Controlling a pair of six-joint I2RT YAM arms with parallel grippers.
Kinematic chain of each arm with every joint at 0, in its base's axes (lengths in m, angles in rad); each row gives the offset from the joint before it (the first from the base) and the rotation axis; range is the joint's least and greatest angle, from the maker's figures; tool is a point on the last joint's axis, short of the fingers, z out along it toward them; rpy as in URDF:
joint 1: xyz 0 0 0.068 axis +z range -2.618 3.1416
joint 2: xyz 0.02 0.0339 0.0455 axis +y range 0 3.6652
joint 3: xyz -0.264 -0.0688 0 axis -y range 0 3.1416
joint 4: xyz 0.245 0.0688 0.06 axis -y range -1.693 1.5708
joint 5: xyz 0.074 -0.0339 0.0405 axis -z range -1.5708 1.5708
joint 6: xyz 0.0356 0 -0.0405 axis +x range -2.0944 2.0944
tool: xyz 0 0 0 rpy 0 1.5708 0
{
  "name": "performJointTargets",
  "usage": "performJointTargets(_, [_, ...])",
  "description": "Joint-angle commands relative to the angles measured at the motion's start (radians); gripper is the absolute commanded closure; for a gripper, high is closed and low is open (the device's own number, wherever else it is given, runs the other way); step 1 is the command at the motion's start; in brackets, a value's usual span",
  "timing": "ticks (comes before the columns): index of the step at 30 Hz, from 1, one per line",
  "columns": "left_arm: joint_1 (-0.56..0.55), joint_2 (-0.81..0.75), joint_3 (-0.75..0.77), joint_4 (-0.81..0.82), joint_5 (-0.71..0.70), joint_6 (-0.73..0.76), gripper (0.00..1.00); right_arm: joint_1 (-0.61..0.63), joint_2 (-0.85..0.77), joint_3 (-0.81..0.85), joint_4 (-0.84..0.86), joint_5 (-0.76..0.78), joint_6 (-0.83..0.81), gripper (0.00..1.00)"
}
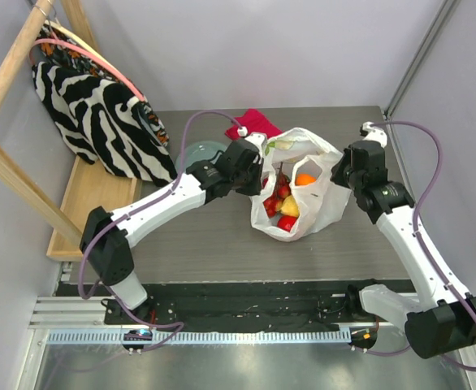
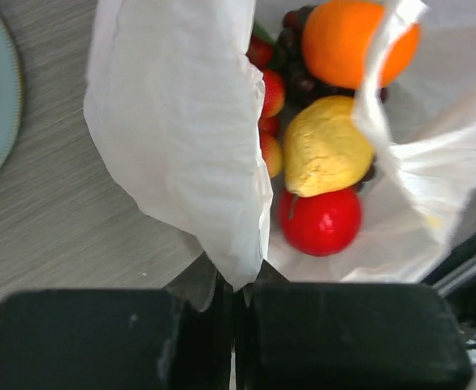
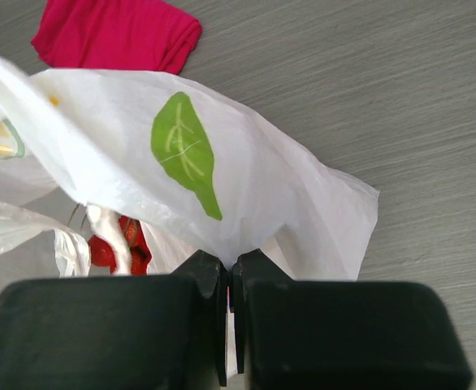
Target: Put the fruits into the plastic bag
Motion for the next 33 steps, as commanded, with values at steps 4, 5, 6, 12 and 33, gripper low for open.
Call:
performJointTargets(4, [0.014, -0.174, 0.141, 0.168, 0.14, -0.133, 1.0, -0.003, 0.041, 0.301, -0.013, 0.031, -0.089, 0.99])
performJointTargets(5, [0.017, -0.188, 0.146, 0.189, 0.152, -0.171, 1.0, -0.001, 0.048, 0.333, -0.023, 0.036, -0.112, 0.99])
performJointTargets(6, [0.03, -0.199, 0.151, 0.232, 0.184, -0.198, 1.0, -0.001, 0.06, 0.384, -0.03, 0.039, -0.123, 0.99])
performJointTargets(12, [0.125, -0.214, 0.076, 0.338, 0.289, -0.349, 1.0, -0.001, 0.074, 0.353, -0.043, 0.056, -0.14, 0.99])
performJointTargets(33, [0.288, -0.167, -0.145, 0.559, 0.455, -0.575, 1.0, 0.185, -0.007, 0.334, -0.096, -0.242, -0.333, 0.37])
